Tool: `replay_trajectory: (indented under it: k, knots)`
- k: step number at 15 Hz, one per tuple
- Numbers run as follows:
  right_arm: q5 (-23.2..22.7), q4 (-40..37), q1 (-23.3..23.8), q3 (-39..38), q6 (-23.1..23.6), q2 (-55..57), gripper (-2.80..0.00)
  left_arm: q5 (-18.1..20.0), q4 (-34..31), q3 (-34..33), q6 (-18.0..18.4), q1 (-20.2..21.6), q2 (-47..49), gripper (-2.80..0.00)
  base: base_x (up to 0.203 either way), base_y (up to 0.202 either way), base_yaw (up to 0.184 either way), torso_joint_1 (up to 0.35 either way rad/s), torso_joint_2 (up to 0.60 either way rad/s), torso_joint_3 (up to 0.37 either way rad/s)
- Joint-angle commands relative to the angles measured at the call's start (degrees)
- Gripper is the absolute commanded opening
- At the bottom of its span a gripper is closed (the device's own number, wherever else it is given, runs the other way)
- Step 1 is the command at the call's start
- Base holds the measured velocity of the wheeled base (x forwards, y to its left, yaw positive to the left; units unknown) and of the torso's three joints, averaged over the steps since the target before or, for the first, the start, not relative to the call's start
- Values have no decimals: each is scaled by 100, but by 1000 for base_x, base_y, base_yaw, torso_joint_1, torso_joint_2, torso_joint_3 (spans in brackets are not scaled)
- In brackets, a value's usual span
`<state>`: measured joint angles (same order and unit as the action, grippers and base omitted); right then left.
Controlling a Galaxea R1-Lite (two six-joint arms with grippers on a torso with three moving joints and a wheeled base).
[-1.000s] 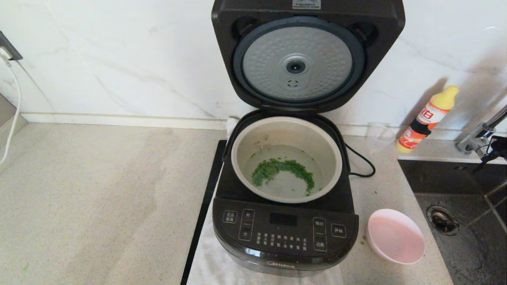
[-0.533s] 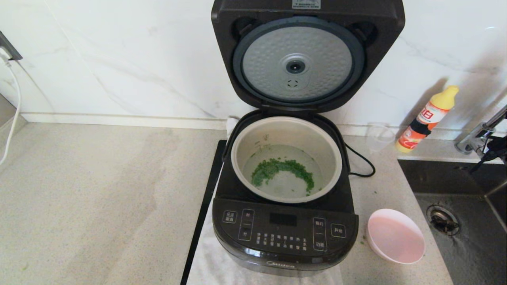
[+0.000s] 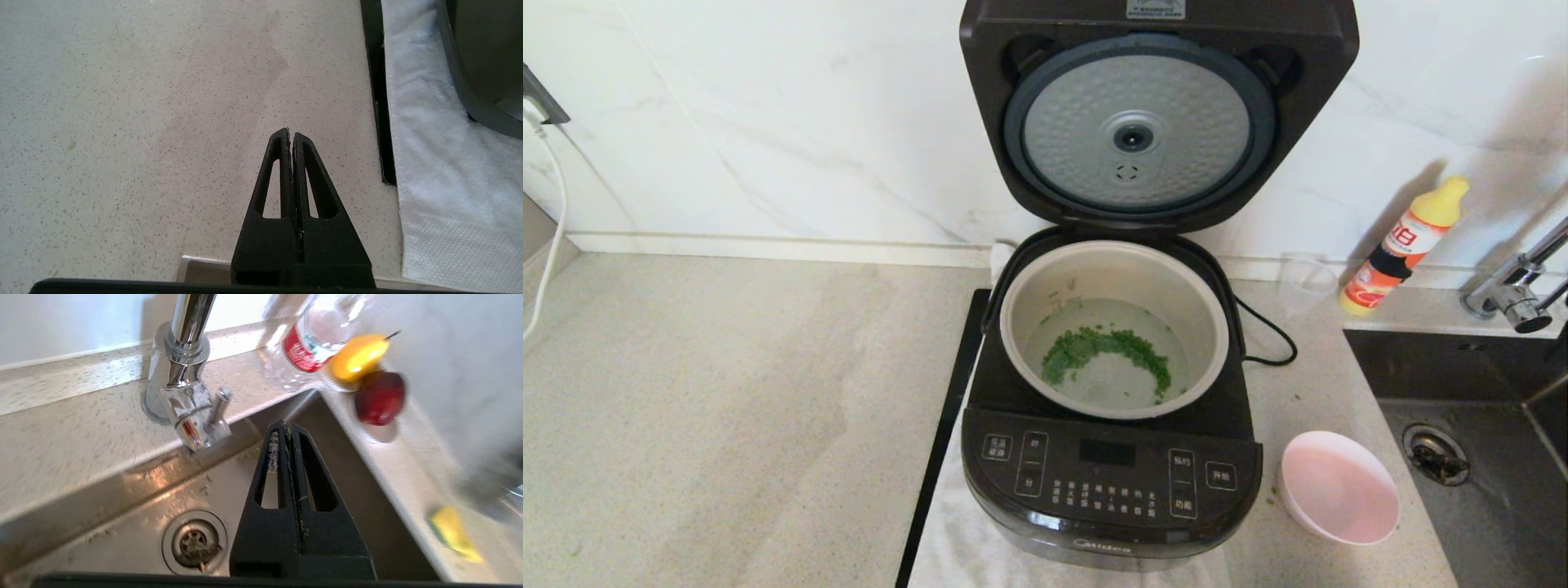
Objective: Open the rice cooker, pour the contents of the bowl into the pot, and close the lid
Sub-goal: Turn off the tap, then close the rice cooker
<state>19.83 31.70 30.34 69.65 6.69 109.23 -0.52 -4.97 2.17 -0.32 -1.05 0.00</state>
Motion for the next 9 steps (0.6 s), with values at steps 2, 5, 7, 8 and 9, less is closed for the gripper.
replay_trajectory:
  k: [2,5,7,8,9]
  knots:
    - [-202,-259,33,-714,20,-1372,-280,-2,-4,-6,-3,-1,-18,-280,0,0,0,0,0,0]
    - [-1182,-1129,-120,-1217,-21,-2540,-280,-9,-4,-6,-3,-1,-18,-280,0,0,0,0,0,0]
    - [-1950,-1687,-490,-1393,-204,-3176,-280,0,-4,3,-3,-1,-17,-280,0,0,0,0,0,0]
    - [-2192,-1880,-746,-1430,-363,-3466,-280,-1,-4,-4,-3,-1,-17,-280,0,0,0,0,0,0]
    - [-2424,-2187,-1065,-1450,-472,-3811,-280,-7,-4,3,-3,-1,-18,-280,0,0,0,0,0,0]
